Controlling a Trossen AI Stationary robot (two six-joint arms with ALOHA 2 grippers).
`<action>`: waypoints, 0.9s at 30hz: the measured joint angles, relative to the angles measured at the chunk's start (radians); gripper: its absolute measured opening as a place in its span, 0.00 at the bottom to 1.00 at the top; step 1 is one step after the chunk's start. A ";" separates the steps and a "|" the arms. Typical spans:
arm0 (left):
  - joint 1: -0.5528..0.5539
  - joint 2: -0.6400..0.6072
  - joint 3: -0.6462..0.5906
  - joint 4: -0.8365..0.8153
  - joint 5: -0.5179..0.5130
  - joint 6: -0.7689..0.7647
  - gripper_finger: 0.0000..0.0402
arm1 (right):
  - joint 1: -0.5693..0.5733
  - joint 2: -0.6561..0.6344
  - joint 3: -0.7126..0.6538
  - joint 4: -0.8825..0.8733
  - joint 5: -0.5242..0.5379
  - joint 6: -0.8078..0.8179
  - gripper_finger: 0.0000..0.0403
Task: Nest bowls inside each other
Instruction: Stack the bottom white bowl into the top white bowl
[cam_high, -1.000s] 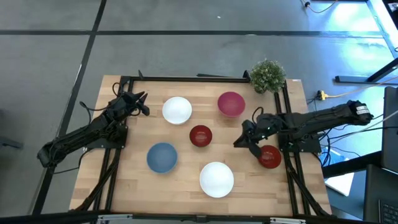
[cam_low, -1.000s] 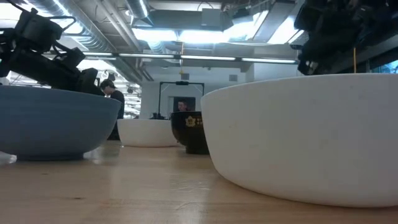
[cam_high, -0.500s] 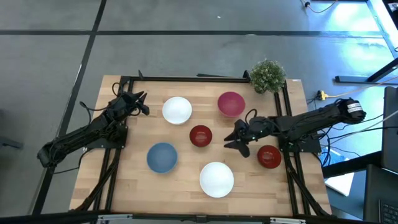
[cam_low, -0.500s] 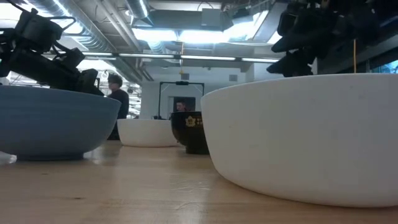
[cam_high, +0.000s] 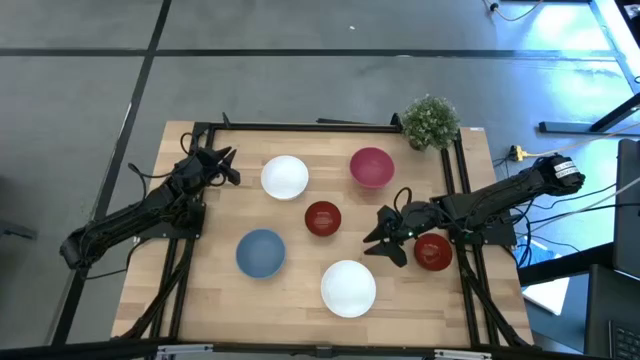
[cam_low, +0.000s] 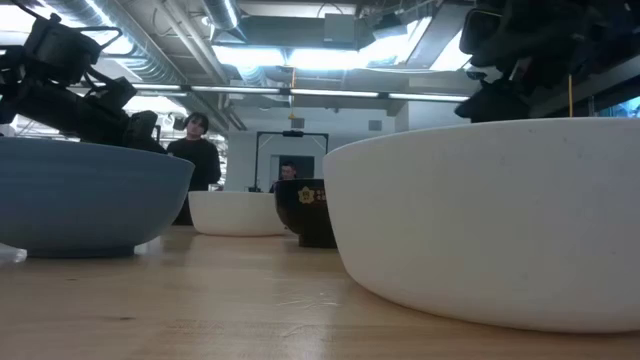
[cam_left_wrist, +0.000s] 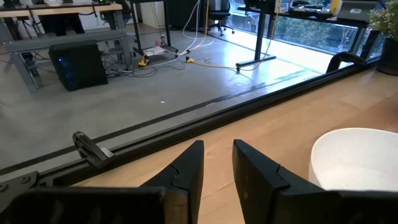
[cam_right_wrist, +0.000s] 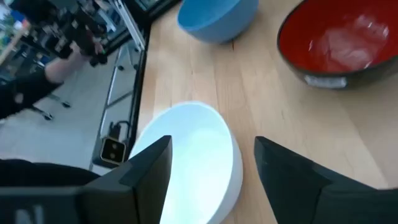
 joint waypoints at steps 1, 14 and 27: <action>0.000 0.000 0.000 0.000 0.000 0.000 0.20 | 0.013 0.007 0.000 0.000 0.017 -0.001 0.55; 0.000 0.000 0.000 -0.001 0.010 -0.027 0.20 | 0.080 0.287 0.347 -0.446 0.106 -0.183 0.51; -0.001 0.000 0.000 -0.003 0.018 -0.028 0.20 | 0.086 0.460 0.426 -0.458 0.068 -0.156 0.51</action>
